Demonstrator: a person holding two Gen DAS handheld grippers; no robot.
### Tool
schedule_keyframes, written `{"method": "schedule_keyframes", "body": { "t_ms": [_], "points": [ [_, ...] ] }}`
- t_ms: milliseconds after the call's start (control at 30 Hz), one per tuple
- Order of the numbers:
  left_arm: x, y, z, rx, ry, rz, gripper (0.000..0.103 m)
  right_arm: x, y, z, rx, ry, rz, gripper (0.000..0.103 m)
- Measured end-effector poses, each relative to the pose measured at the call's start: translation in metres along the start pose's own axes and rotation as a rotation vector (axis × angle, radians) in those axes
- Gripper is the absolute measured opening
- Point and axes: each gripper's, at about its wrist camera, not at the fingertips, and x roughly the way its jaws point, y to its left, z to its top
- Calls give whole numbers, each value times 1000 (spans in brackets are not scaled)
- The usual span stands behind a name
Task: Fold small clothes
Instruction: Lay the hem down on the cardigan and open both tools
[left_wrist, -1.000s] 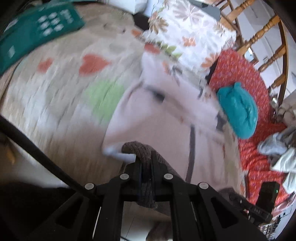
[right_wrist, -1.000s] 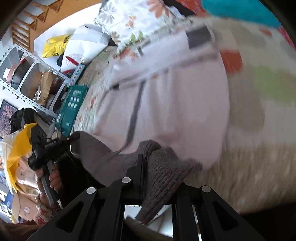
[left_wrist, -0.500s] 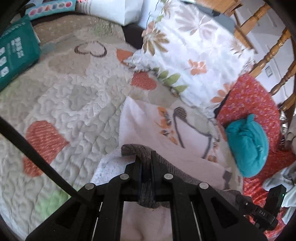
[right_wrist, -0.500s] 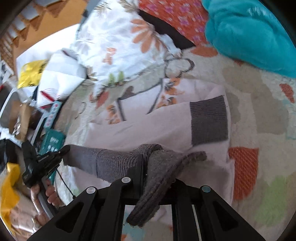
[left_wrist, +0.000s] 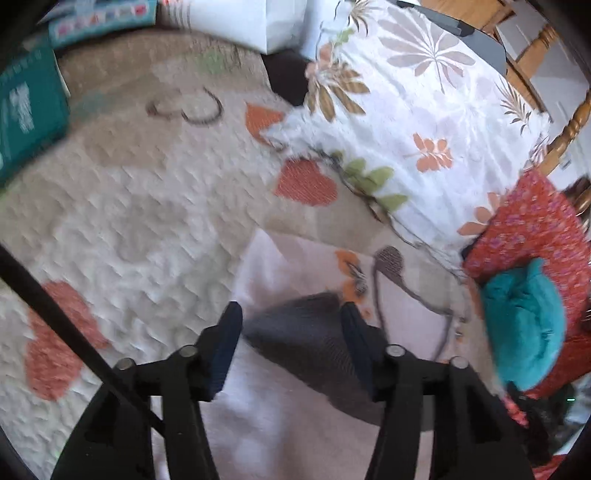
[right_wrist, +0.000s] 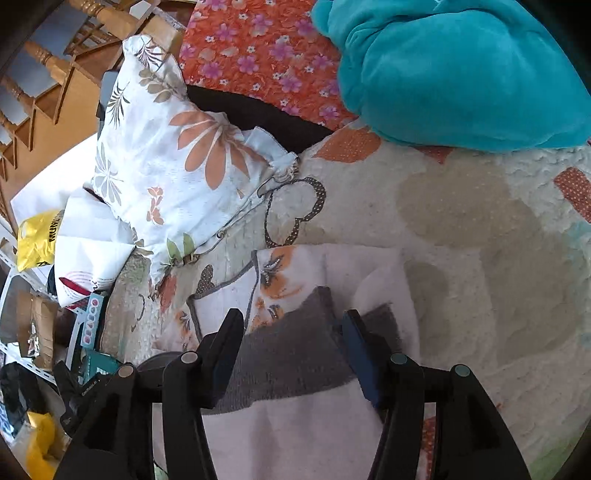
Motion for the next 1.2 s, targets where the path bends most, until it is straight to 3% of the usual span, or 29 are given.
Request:
{"method": "schedule_keyframes", "body": {
  "t_ms": [300,500,600,633,667,700,733,767,867,1000,1100,1200],
  "points": [
    [-13,15,-12,78,20,87,62,-11,23,-25,-168,21,-99,61],
    [-19,36,-34,125,107,99,62,-15,8,-44,-225,62,-229,61],
    [-22,45,-44,161,143,113,62,-11,-5,-56,-232,116,-229,61],
    [-22,46,-48,178,151,121,62,-9,-8,-61,-235,143,-228,58],
    [-22,47,-51,195,157,130,62,-5,-9,-66,-242,167,-227,49],
    [-22,48,-53,211,162,137,62,-2,-11,-72,-254,195,-234,38],
    [-21,47,-57,240,173,149,62,2,-11,-76,-261,219,-244,14],
    [-19,47,-61,266,187,161,62,3,-13,-77,-263,237,-256,10],
    [-10,49,-69,327,229,234,62,-5,-24,-69,-225,235,-253,8],
    [-8,49,-69,355,238,267,62,-4,-30,-69,-211,246,-280,8],
    [-11,44,-70,394,214,331,64,-4,-21,-71,-238,231,-320,8],
    [-16,49,-65,414,155,461,65,-18,-18,-66,-231,172,-337,10]
  ]
}}
